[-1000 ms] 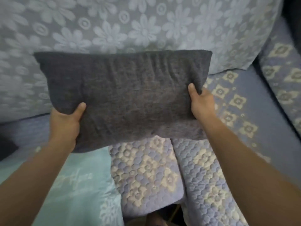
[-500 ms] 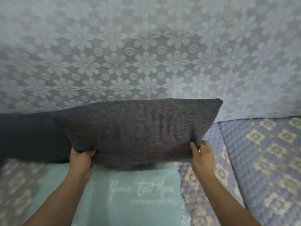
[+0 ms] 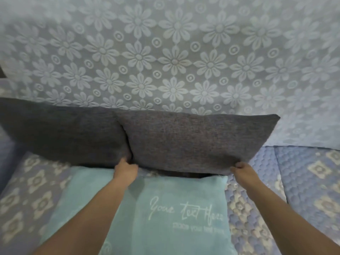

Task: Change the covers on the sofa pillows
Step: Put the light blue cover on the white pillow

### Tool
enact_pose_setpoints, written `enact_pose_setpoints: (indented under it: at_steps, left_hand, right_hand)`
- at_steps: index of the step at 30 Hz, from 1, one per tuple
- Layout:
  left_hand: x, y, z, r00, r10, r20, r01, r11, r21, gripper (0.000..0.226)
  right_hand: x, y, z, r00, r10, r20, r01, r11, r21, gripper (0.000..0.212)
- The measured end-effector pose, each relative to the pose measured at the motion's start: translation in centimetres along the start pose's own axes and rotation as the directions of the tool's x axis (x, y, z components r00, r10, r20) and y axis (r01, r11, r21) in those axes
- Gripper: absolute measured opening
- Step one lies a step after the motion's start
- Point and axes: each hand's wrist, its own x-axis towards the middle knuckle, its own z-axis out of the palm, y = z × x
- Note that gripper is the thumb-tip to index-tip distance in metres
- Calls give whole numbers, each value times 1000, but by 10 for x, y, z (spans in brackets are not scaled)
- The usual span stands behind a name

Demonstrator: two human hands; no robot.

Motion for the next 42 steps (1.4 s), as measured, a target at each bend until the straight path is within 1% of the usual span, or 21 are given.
enact_pose_setpoints:
  at_steps: [3, 6, 8, 9, 12, 13, 15, 16, 18, 19, 20, 22, 23, 26, 30, 32, 33, 35, 37, 41, 42]
  left_hand:
    - [-25, -42, -13, 999, -38, -35, 44, 980, 195, 59]
    - [-42, -91, -34, 986, -11, -168, 69, 936, 344, 56]
    - [-45, -124, -51, 958, 28, -286, 82, 927, 366, 52]
    - [-45, -138, -60, 947, 6, -322, 118, 924, 365, 52]
    - [-42, -170, -85, 928, -176, -328, 280, 911, 304, 65]
    - [-40, -178, -92, 917, -227, -329, 325, 904, 280, 72]
    - [-32, -198, -101, 914, -262, -311, 353, 890, 288, 87]
    - [-25, -205, -104, 920, -278, -277, 356, 889, 287, 93]
    - [-13, -209, -108, 923, -332, -197, 370, 904, 214, 102]
    - [-12, -208, -110, 918, -358, -173, 386, 907, 170, 103]
    - [-12, -209, -113, 924, -355, -145, 373, 919, 127, 99]
    - [-26, -201, -115, 923, -365, -126, 371, 928, 31, 82]
    - [-40, -189, -112, 922, -370, -112, 370, 929, -25, 74]
    - [-90, -148, -96, 947, -320, -23, 312, 937, -156, 41]
    - [-163, -73, -34, 958, -220, 181, 259, 939, -228, 39]
    - [-198, -33, 14, 952, -165, 257, 229, 942, -245, 42]
    - [-222, -5, 40, 949, -139, 282, 210, 948, -240, 37]
    - [-259, 35, 91, 953, -58, 298, 131, 964, -230, 27]
    - [-290, 75, 139, 946, 18, 324, 65, 968, -243, 27]
    - [-349, 175, 236, 933, 238, 270, -116, 909, -400, 20]
    - [-358, 194, 244, 924, 292, 247, -159, 881, -446, 20]
  right_hand:
    - [-19, 10, 25, 997, -74, 35, 74, 997, -5, 57]
    - [-37, 20, 43, 982, -190, -17, 190, 982, 5, 63]
    - [-40, 31, 54, 981, -186, -58, 186, 982, -10, 64]
    - [-39, 41, 60, 988, -144, -63, 141, 989, -44, 66]
    - [-48, 80, 86, 988, 151, -17, -152, 985, -83, 78]
    - [-54, 94, 95, 971, 238, 23, -237, 971, -30, 83]
    - [-63, 111, 108, 914, 389, 118, -403, 904, 139, 97]
    - [-62, 119, 115, 888, 433, 153, -457, 869, 193, 106]
    - [-62, 124, 122, 875, 454, 168, -483, 848, 220, 123]
    - [-61, 122, 125, 881, 449, 148, -472, 858, 203, 123]
    - [-66, 117, 127, 892, 439, 113, -452, 874, 179, 113]
    - [-80, 99, 124, 916, 400, -30, -397, 915, 68, 84]
    - [-89, 89, 113, 925, 367, -95, -367, 930, 23, 75]
    - [-114, 69, 61, 943, 279, -180, -299, 949, -99, 67]
    - [-126, 91, -57, 909, 234, -345, -292, 948, -127, 67]
    - [-122, 115, -133, 876, 265, -402, -319, 945, -71, 67]
    - [-119, 134, -178, 857, 309, -411, -353, 935, -33, 65]
    - [-111, 171, -248, 827, 383, -411, -406, 913, 34, 62]
    - [-97, 200, -307, 780, 423, -460, -416, 901, 123, 62]
    - [-61, 217, -443, 702, 390, -596, -281, 921, 271, 67]
    - [-53, 212, -467, 692, 360, -625, -237, 932, 274, 67]
